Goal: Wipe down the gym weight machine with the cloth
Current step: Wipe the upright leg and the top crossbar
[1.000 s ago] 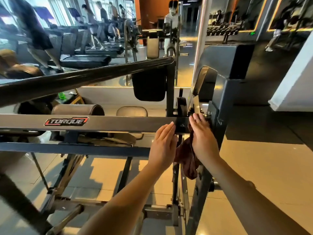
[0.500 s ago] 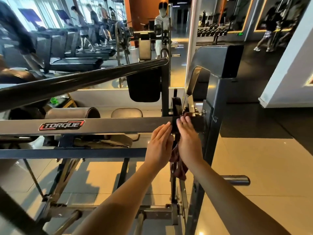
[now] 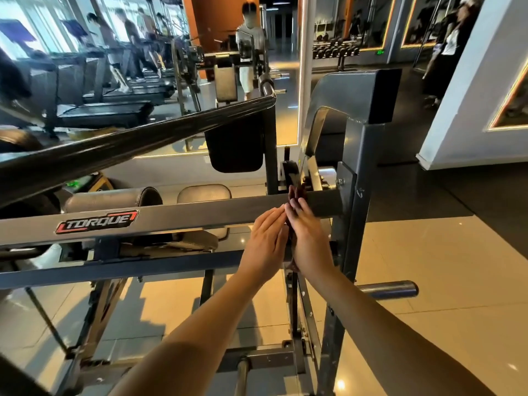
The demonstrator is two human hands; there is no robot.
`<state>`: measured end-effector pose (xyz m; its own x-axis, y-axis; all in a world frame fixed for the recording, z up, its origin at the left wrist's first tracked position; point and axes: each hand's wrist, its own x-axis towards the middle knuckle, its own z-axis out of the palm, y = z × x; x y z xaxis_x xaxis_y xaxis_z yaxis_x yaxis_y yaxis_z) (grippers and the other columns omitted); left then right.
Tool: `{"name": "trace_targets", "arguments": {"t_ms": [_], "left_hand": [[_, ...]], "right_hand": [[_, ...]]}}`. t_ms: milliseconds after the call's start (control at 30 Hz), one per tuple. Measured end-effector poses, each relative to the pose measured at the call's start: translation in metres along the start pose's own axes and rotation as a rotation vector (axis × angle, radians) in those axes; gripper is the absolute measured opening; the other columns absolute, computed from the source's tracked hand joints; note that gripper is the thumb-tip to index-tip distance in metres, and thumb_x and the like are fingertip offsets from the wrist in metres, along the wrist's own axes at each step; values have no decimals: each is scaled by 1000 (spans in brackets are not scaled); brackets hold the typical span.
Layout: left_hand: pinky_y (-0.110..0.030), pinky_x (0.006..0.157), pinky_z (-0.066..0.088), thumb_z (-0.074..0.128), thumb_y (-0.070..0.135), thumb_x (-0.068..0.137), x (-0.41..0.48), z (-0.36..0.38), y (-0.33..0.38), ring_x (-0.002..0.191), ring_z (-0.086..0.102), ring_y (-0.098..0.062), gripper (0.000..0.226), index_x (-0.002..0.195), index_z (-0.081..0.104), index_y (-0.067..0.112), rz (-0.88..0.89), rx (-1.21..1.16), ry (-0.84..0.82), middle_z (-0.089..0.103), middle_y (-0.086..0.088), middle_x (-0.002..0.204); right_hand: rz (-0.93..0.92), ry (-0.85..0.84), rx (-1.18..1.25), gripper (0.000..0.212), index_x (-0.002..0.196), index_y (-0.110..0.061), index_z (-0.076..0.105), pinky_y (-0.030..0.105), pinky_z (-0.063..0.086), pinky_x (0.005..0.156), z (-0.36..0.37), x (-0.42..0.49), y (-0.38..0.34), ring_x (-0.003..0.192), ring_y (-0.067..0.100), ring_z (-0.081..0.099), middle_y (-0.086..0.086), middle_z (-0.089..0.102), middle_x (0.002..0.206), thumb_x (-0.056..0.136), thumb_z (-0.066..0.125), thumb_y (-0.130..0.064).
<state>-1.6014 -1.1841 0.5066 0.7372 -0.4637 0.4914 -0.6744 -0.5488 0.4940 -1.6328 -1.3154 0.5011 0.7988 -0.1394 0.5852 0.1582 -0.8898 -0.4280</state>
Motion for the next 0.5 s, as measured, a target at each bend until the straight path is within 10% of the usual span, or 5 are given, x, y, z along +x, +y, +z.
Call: {"name": "trace_targets", "arguments": {"t_ms": [300,500], "left_hand": [[-11,116,2,32,36,110,1,-6,-2,151,17,-4,47,155,37,23,0,35,-39,33,10,161],[-25,124,7,30,34,110,-11,-13,-11,149,9,0,46,154,35,22,-19,67,13,34,5,161]], "right_hand": [[248,128,-80,62,153,-11,38,37,22,121,-27,2,22,153,17,15,5,33,162,96,57,1],[-57,-50,15,64,148,-8,47,39,22,119,-4,8,-18,151,21,25,9,41,158,90,63,9]]}}
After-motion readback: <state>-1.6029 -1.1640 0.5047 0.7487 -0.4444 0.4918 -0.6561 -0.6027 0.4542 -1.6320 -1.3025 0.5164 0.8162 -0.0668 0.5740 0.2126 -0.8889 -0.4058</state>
